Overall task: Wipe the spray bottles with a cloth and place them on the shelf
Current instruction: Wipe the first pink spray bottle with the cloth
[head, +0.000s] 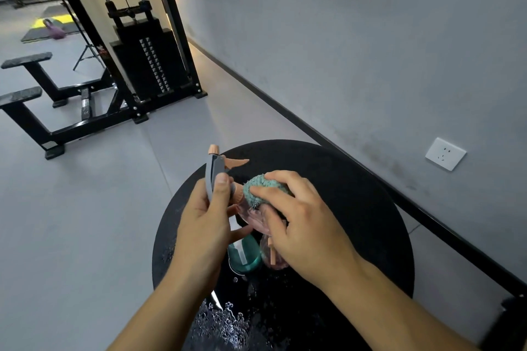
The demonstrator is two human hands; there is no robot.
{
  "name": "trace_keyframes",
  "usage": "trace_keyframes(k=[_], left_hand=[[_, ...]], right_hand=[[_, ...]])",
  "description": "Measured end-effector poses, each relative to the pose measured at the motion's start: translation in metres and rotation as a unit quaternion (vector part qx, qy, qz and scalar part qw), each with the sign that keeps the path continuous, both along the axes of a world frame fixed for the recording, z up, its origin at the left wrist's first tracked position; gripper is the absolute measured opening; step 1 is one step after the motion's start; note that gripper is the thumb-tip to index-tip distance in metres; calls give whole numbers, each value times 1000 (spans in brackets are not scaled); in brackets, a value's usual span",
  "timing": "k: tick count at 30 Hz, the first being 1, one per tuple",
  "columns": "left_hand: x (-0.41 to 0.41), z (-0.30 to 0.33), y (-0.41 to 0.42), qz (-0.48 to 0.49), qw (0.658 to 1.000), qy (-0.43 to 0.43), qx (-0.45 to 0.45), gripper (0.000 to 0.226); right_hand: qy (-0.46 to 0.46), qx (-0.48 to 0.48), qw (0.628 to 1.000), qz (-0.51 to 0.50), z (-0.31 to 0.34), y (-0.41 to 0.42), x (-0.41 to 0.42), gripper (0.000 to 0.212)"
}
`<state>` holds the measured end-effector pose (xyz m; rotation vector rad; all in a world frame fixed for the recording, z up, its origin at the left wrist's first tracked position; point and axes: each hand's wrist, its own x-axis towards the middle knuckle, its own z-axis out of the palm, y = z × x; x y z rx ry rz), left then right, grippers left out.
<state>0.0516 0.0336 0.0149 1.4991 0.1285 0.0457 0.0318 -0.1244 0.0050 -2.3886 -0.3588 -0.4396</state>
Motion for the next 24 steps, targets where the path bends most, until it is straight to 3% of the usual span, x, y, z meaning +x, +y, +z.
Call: trace_keyframes(k=[10, 16, 24], left_hand=[[8, 10, 20, 24, 998, -7, -63, 30], [3, 7, 8, -15, 999, -25, -24, 34], [7, 7, 14, -2, 998, -25, -51, 27]], right_hand=[[22, 73, 996, -43, 1, -10, 3, 32], [-20, 25, 999, -20, 10, -1, -4, 33], [9, 66, 996, -58, 9, -6, 0, 30]])
